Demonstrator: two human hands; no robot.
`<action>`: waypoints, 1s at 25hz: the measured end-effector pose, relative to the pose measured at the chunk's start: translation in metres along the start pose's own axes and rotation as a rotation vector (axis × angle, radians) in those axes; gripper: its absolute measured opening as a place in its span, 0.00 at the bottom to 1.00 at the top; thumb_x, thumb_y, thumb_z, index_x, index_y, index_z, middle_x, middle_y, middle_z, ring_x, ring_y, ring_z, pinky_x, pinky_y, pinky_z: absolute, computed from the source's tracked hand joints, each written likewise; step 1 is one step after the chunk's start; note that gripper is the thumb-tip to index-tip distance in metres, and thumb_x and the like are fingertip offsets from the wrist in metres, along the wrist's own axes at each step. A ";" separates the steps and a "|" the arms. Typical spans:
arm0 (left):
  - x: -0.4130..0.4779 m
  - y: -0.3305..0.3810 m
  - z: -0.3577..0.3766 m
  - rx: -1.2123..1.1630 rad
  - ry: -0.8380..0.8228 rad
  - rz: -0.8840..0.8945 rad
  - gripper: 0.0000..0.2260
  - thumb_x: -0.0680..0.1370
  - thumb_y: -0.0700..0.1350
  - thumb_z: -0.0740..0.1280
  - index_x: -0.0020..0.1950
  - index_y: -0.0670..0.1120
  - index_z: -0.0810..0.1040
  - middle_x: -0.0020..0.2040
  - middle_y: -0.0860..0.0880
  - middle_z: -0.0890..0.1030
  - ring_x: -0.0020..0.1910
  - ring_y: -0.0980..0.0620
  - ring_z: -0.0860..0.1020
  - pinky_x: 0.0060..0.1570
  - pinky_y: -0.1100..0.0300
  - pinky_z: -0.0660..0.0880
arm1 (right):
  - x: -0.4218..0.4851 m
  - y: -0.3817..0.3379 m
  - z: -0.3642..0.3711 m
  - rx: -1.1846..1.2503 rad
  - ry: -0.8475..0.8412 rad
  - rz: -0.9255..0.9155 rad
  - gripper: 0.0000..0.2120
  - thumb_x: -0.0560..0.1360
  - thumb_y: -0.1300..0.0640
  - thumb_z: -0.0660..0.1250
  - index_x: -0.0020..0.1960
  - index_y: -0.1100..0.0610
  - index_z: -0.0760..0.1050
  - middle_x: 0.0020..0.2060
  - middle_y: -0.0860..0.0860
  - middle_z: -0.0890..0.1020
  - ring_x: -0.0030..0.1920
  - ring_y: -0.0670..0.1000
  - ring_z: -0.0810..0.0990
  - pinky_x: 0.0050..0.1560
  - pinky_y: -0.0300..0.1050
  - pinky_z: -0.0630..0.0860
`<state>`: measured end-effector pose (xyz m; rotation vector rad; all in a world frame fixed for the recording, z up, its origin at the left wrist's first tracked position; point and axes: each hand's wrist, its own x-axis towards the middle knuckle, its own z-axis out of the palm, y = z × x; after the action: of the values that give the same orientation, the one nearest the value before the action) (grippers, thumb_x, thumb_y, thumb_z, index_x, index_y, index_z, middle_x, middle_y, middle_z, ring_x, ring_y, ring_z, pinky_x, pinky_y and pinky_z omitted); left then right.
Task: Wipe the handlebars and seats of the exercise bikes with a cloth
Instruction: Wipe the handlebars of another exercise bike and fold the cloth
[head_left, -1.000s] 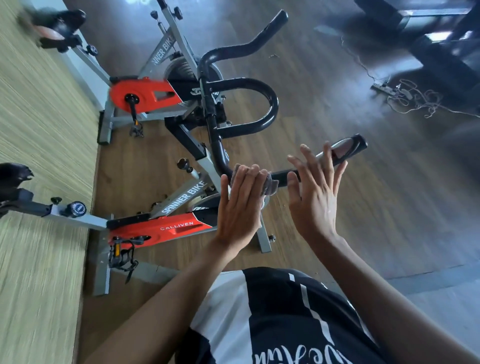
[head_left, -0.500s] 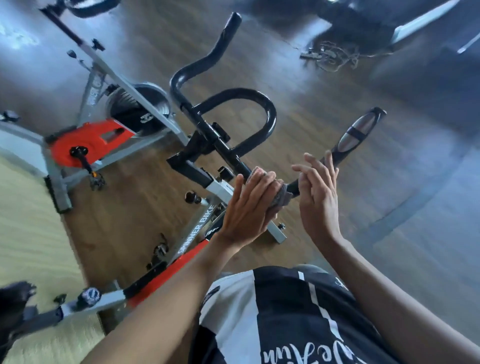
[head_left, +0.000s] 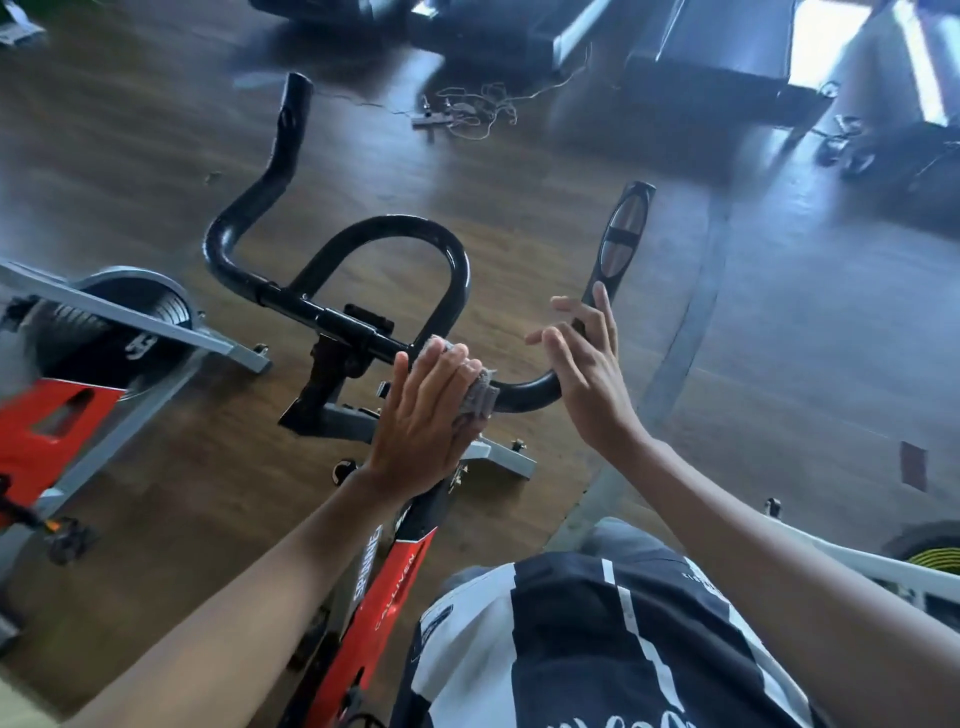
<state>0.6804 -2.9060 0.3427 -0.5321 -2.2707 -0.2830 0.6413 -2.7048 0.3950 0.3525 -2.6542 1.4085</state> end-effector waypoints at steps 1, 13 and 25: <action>0.000 0.006 0.002 -0.023 -0.002 -0.017 0.23 0.83 0.55 0.54 0.70 0.39 0.66 0.71 0.40 0.66 0.75 0.42 0.59 0.78 0.46 0.48 | 0.000 -0.001 0.001 0.014 0.003 0.008 0.20 0.84 0.49 0.51 0.53 0.55 0.81 0.70 0.49 0.68 0.80 0.45 0.43 0.70 0.26 0.37; 0.003 0.036 0.005 -0.062 0.038 -0.070 0.22 0.84 0.54 0.53 0.71 0.40 0.66 0.71 0.42 0.67 0.75 0.42 0.60 0.77 0.43 0.51 | -0.002 -0.001 0.001 0.005 0.010 -0.008 0.25 0.82 0.42 0.50 0.51 0.56 0.81 0.68 0.47 0.69 0.79 0.43 0.44 0.71 0.27 0.39; 0.032 0.131 0.020 0.143 0.059 -0.515 0.21 0.83 0.51 0.57 0.70 0.38 0.69 0.70 0.41 0.69 0.75 0.40 0.62 0.76 0.41 0.55 | 0.006 0.022 -0.047 -0.262 -0.232 -0.308 0.21 0.83 0.46 0.47 0.63 0.46 0.77 0.72 0.43 0.71 0.80 0.45 0.51 0.74 0.42 0.49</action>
<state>0.7078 -2.7732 0.3577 0.1422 -2.3168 -0.3775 0.6300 -2.6546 0.4053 0.8963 -2.7584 0.9681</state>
